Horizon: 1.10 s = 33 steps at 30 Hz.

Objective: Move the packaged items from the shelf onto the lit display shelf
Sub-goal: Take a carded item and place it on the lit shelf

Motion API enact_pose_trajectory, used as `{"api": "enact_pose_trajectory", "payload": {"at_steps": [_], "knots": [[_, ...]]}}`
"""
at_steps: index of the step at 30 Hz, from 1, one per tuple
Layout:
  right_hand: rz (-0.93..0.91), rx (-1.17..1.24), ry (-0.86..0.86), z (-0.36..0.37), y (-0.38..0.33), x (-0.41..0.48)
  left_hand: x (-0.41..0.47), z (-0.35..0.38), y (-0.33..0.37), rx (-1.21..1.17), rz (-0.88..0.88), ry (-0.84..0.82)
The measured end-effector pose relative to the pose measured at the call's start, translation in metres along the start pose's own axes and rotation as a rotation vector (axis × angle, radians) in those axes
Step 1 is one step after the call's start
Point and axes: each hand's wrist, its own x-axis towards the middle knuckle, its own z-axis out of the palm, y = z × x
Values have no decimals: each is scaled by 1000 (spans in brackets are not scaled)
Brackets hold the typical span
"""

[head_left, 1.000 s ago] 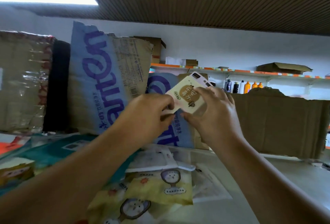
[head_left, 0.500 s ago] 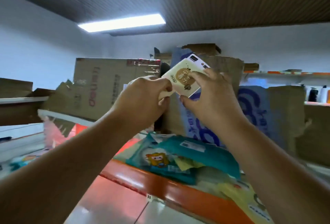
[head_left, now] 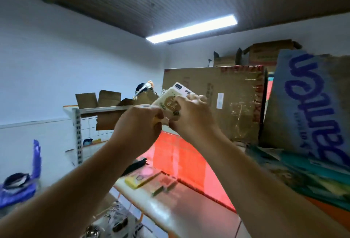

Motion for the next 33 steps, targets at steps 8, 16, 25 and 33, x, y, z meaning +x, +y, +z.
{"api": "enact_pose_trajectory", "payload": {"at_steps": [8, 16, 25, 33], "knots": [[-15, 275, -85, 117, -15, -26, -59, 44, -77, -36, -131, -177], [7, 242, -366, 213, 24, -38, -92, 142, -126, -111, -239, -372], [106, 255, -496, 351, 98, 0, -73, 291, -185, -156, -287, -505], [173, 271, -550, 463, 157, 5, -74, 402, -231, -189, -309, -663]]}}
